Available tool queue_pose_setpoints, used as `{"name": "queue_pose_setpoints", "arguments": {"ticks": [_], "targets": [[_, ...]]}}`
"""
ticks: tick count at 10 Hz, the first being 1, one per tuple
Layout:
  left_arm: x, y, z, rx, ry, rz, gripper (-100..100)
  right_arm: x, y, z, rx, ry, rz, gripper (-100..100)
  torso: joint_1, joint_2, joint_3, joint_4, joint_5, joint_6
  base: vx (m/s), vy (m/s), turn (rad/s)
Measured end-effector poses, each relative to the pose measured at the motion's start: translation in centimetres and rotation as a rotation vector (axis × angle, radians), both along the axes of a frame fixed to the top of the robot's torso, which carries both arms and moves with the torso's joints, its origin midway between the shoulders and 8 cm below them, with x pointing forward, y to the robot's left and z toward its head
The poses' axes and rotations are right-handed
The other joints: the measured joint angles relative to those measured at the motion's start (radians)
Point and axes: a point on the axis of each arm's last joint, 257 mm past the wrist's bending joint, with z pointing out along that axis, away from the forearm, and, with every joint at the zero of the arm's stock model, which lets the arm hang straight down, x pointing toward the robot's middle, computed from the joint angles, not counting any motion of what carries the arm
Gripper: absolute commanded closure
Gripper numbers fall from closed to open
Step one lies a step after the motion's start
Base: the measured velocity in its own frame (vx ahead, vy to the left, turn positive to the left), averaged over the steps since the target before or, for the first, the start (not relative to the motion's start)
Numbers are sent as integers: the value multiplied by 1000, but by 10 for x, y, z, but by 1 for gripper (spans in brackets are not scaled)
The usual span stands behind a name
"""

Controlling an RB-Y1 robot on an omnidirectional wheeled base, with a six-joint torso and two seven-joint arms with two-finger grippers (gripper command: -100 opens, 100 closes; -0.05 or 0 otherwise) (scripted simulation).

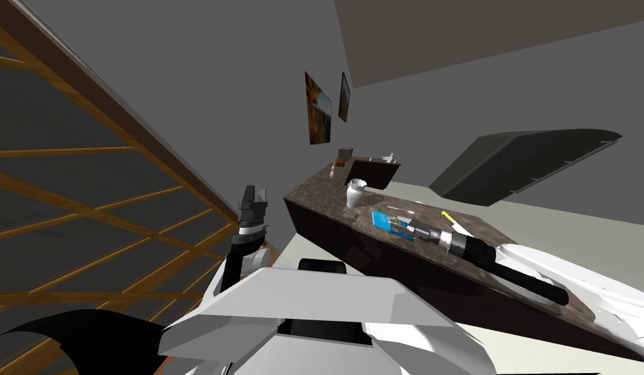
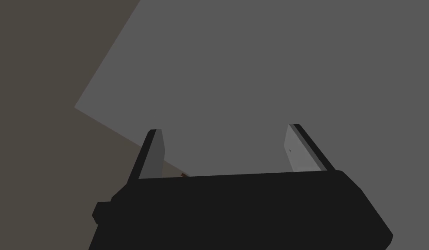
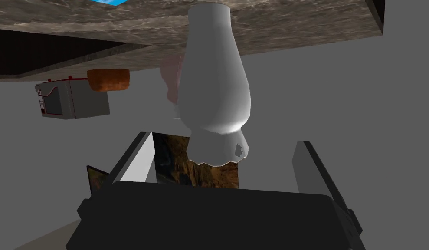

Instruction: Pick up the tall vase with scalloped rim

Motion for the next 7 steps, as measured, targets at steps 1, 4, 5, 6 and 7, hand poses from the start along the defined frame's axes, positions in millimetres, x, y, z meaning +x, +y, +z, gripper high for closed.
{"name": "queue_pose_setpoints", "arguments": {"ticks": [1, 4, 5, 6, 7], "targets": [[0, 0, 0, 0, 0, 0, 0, 1, -2, 2, -22, 5, 11, -100, -2, 1, 1, 0, 0, 0, 15, 58, 59], [0, 0, 0, 0, 0, 0, 0, 5, -27, 11, -144, 28, 35, -100, 1, 0, 0, 0, 0, 0, 28, 71, 34], [0, 0, 0, 0, 0, 0, 0, 8, -32, 14, -181, 35, 49, -100, 0, 0, 0, 0, 0, 0, 10, 30, -6], [0, 0, 0, 0, 0, 0, 0, 9, -33, 16, -202, 39, 59, -100, -2, 1, 1, 0, -1, 0, 23, 56, 51], [0, 0, 0, 0, 0, 0, 0, 12, -42, 19, -244, 46, 66, -100, -1, 1, 0, 0, 0, 0, 26, 55, 35]]}}
